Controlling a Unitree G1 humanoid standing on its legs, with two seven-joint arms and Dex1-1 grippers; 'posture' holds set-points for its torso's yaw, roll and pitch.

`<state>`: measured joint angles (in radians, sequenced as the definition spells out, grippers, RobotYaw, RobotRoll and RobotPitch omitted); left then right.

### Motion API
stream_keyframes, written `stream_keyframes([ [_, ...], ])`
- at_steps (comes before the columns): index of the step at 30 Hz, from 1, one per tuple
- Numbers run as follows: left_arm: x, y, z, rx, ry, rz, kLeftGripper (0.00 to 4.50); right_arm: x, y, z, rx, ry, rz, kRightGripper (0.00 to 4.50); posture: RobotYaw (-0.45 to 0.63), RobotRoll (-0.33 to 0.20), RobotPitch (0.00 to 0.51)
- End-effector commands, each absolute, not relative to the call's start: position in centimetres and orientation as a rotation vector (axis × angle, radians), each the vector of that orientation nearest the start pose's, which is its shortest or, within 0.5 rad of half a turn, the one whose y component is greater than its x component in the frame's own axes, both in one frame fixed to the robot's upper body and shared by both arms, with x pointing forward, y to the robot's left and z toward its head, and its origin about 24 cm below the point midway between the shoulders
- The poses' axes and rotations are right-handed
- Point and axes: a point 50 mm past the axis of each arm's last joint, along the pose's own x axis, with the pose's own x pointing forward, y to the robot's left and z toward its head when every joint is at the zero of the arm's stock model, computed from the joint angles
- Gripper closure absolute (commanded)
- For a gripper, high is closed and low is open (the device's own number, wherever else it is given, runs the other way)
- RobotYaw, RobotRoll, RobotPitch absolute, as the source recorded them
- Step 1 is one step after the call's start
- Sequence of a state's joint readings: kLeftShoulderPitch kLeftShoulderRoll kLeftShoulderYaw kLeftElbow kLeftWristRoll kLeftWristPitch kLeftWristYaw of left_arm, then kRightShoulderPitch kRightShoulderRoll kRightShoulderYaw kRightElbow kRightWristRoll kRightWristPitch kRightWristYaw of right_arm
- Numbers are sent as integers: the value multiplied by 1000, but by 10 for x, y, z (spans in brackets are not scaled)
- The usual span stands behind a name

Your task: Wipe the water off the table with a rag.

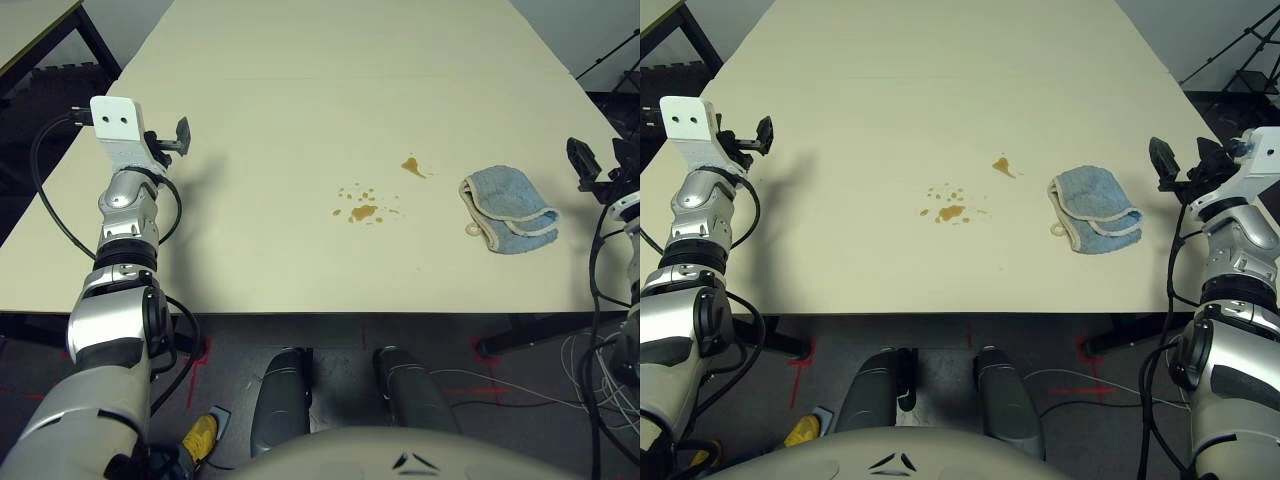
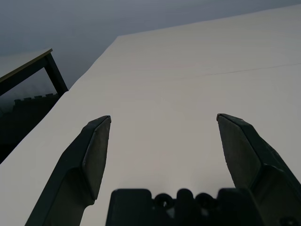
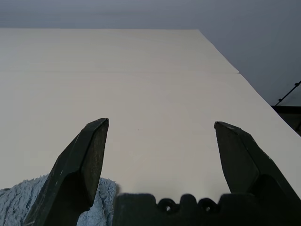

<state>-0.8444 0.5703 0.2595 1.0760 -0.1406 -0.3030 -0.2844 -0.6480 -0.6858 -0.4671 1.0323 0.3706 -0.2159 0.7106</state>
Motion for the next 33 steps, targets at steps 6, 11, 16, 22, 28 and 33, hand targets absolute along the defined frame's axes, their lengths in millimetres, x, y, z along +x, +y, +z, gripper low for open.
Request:
stream_keyframes([
  [6,366,312,154,179,-161,128,0,314,-367,128,41,-148,32,35,-160,0,129],
  [11,370,306,156,168,-162,83,0,312,-370,129,36,-147,28,35,-181,0,139],
  [16,373,291,156,140,-162,-87,0,308,-376,130,53,-138,-7,35,-196,0,146],
  [22,368,265,151,114,-132,-433,0,303,-383,128,47,-115,-33,35,-211,0,146],
  [28,346,244,146,100,-34,-839,0,303,-385,130,37,-108,-37,35,-235,0,144],
  [33,330,234,142,68,59,-1037,0,303,-384,132,36,-109,-36,35,-251,0,140],
])
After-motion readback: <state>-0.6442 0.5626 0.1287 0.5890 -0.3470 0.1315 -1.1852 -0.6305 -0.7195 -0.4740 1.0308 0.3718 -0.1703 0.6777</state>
